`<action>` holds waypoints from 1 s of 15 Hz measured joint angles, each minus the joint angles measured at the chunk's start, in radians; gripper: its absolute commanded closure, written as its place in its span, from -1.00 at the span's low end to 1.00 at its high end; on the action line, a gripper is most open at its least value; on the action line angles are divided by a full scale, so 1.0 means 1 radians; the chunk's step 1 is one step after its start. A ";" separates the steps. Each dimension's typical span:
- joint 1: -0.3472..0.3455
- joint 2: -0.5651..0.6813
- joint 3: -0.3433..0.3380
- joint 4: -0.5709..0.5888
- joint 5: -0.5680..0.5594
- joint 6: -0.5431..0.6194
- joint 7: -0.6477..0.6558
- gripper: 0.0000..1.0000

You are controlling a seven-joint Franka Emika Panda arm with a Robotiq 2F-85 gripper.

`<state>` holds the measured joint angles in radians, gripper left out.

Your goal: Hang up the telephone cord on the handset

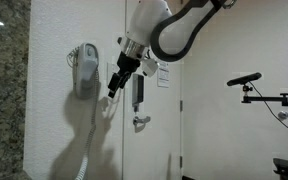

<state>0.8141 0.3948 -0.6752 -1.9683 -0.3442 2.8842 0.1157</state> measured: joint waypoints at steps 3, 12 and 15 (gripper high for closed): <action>0.013 -0.072 -0.024 -0.044 -0.179 0.011 0.081 -1.00; 0.221 -0.425 -0.260 -0.196 -0.815 0.003 0.433 -1.00; 0.216 -0.553 -0.232 -0.243 -1.006 -0.031 0.555 -1.00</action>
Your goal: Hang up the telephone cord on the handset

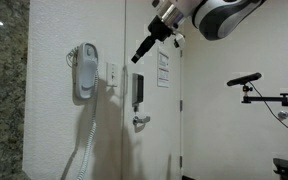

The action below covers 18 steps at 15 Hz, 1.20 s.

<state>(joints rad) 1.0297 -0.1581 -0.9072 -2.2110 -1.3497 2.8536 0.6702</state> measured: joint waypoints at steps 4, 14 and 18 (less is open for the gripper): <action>0.000 -0.016 -0.004 -0.010 -0.006 -0.001 0.003 -1.00; 0.001 -0.002 -0.002 -0.009 -0.003 -0.001 0.003 -1.00; 0.001 -0.002 -0.002 -0.009 -0.003 -0.001 0.003 -1.00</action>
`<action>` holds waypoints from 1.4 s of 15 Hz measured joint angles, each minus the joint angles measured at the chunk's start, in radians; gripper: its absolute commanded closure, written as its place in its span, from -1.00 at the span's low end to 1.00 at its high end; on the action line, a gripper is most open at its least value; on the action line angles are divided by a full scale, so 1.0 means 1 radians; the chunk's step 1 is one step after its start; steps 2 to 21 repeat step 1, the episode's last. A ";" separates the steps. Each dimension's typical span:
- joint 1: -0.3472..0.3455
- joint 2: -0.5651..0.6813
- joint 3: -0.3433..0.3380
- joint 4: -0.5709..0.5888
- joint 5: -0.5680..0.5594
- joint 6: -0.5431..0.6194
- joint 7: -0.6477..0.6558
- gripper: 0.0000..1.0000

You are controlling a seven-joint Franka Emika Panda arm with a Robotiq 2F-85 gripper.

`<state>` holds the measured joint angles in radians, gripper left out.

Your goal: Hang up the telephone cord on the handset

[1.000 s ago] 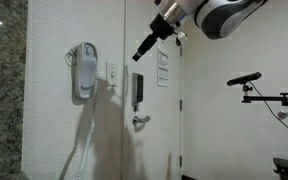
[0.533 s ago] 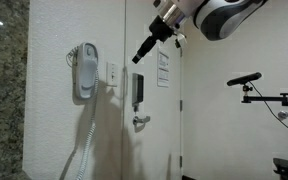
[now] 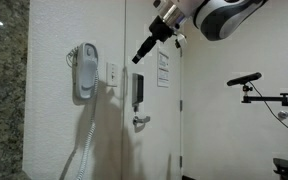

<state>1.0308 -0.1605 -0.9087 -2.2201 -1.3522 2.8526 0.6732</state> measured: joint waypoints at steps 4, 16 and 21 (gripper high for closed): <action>0.000 0.000 0.000 0.000 0.000 0.000 0.000 -1.00; 0.000 0.000 0.000 0.000 0.000 0.000 0.000 -1.00; 0.000 0.000 0.000 0.000 0.000 0.000 0.000 -1.00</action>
